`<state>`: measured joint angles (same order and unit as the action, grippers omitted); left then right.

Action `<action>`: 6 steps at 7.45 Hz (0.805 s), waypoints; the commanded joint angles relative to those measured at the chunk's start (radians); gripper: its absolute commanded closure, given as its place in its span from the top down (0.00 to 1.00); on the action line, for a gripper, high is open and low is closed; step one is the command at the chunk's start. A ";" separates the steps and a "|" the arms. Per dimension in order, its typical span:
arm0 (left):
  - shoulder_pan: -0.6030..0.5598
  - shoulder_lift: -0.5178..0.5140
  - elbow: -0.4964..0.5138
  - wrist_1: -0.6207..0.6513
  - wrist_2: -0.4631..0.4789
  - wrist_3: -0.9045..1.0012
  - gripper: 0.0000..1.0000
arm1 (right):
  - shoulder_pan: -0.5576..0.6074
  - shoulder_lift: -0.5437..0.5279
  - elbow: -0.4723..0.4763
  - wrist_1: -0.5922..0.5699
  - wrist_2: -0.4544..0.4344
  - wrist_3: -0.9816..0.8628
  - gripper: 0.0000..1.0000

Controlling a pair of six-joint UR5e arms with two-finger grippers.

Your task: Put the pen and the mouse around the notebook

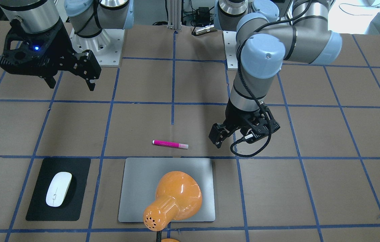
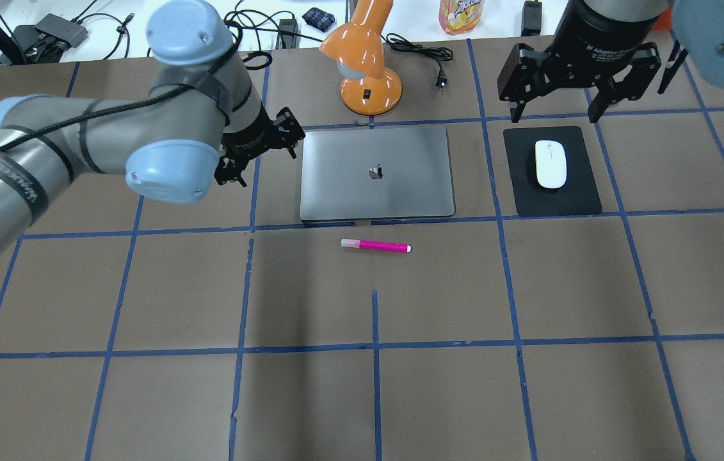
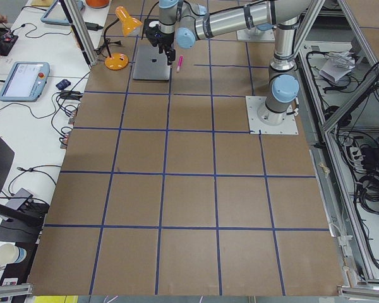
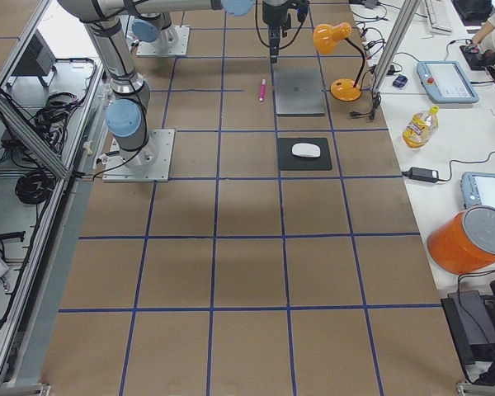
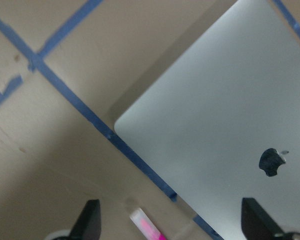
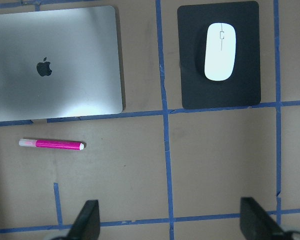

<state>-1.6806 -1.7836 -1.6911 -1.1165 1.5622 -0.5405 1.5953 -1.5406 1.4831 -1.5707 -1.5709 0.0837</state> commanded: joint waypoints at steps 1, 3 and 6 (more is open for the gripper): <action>0.051 0.087 0.054 -0.203 -0.040 0.299 1.00 | 0.000 -0.001 0.000 0.000 0.000 -0.001 1.00; 0.090 0.144 0.056 -0.342 -0.033 0.350 1.00 | 0.000 -0.001 -0.003 0.000 -0.001 -0.001 1.00; 0.194 0.234 0.050 -0.440 0.021 0.551 1.00 | 0.000 -0.004 0.003 0.000 0.000 0.002 1.00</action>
<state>-1.5311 -1.5920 -1.6381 -1.5095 1.5689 -0.0397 1.5959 -1.5439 1.4843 -1.5708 -1.5710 0.0852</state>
